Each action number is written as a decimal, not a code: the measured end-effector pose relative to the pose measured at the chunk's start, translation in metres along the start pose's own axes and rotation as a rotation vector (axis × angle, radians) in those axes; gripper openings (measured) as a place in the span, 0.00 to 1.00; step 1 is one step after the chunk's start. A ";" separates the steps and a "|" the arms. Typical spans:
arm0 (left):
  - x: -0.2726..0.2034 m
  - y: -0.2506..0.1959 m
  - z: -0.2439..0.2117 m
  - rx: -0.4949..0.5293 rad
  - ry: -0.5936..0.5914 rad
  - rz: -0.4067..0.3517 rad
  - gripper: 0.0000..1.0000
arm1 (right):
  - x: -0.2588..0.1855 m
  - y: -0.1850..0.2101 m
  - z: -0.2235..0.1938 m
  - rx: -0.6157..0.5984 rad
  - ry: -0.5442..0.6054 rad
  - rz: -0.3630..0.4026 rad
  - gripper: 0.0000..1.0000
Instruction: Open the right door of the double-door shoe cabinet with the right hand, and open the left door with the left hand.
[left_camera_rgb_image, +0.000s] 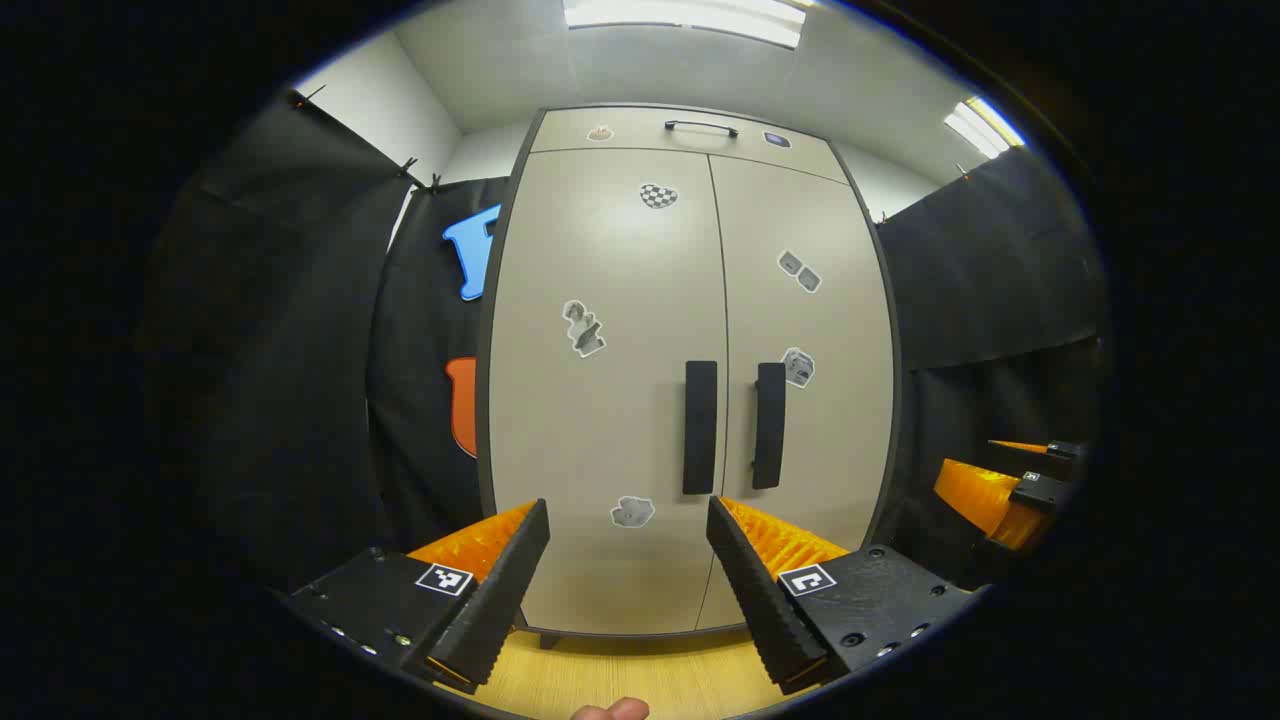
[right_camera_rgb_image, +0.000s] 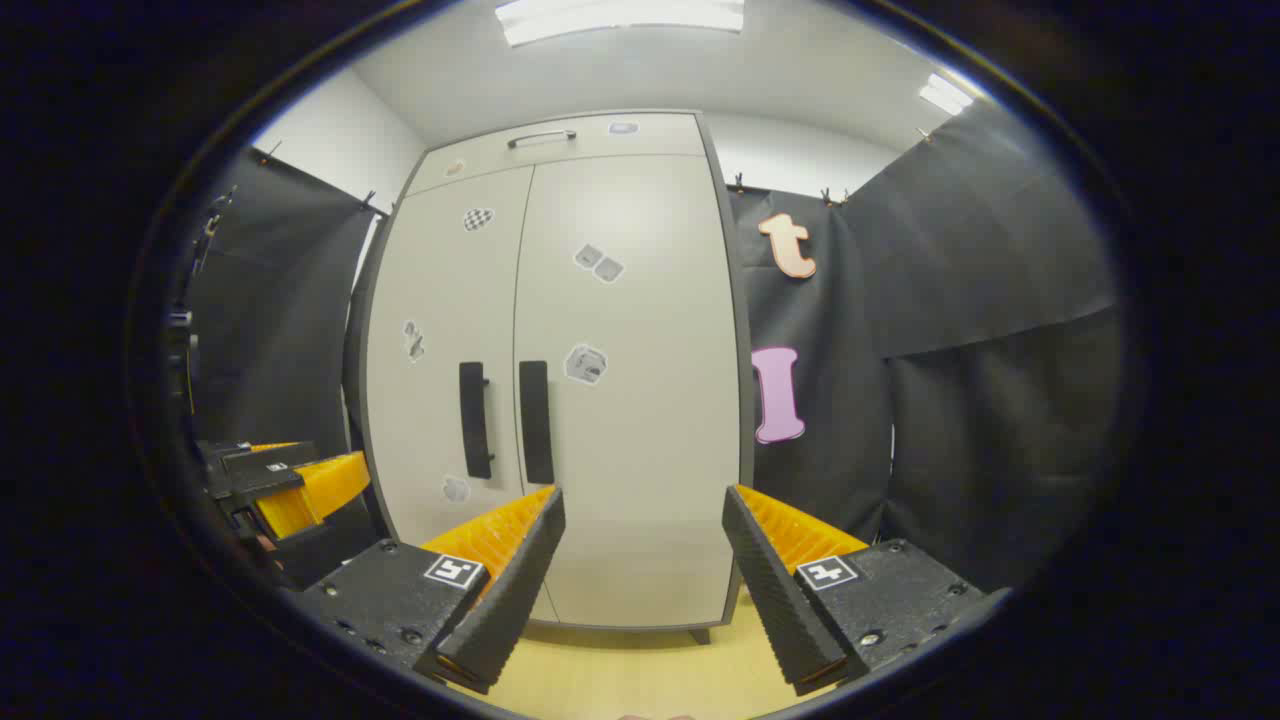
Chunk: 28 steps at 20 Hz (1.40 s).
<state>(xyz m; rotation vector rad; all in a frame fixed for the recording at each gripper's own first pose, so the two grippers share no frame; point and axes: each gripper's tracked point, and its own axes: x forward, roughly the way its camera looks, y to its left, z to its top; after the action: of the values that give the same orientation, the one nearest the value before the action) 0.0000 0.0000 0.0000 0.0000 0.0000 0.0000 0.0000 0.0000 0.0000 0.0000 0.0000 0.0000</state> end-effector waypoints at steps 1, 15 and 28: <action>0.002 -0.004 0.004 0.001 -0.006 -0.016 0.95 | 0.000 0.004 0.005 -0.007 -0.006 0.024 0.99; 0.007 -0.013 0.003 0.021 -0.005 -0.015 0.96 | 0.000 0.003 0.001 -0.047 -0.054 0.008 0.99; 0.010 0.001 -0.004 0.007 0.002 0.001 0.96 | 0.040 0.012 -0.001 -0.023 -0.016 0.010 0.99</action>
<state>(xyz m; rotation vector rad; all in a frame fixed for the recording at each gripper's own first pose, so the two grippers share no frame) 0.0097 0.0009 -0.0043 0.0066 0.0018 0.0009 0.0404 0.0122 -0.0008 -0.0232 -0.0162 0.0102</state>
